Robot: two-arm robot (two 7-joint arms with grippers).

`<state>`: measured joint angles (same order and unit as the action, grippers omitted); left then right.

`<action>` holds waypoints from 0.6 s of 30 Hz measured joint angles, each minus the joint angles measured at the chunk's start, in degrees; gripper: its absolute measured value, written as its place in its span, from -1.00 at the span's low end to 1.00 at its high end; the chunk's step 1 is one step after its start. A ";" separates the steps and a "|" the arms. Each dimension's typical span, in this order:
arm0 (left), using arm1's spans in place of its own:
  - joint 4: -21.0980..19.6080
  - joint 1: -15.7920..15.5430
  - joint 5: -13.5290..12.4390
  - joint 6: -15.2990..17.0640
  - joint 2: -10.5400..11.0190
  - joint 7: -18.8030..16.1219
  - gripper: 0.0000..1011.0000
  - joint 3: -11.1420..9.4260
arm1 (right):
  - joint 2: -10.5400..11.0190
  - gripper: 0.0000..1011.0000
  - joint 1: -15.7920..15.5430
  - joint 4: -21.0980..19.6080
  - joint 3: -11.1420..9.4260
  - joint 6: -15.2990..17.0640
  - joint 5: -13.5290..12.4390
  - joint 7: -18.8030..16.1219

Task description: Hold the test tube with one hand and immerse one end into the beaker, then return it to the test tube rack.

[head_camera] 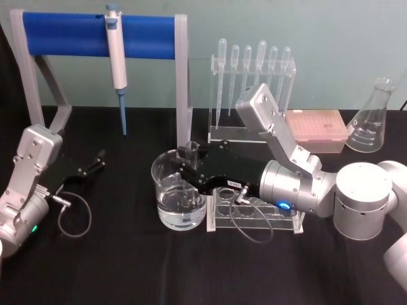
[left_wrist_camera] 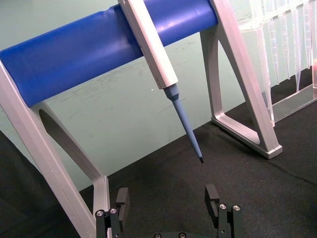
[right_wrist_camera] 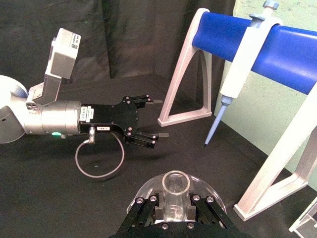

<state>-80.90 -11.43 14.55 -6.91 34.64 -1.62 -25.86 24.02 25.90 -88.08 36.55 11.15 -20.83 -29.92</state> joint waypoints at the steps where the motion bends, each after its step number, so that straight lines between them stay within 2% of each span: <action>1: 0.00 0.00 0.00 0.00 0.00 0.00 0.98 0.00 | 0.01 -0.56 0.00 -0.01 0.01 0.00 -0.01 0.00; 18: 0.00 0.00 0.00 0.00 0.00 0.00 0.98 0.00 | 0.06 -0.56 0.09 -0.02 0.08 -0.01 -0.10 0.00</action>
<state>-80.90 -11.43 14.55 -6.91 34.65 -1.62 -25.86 24.07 26.00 -88.10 36.63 11.14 -20.93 -29.93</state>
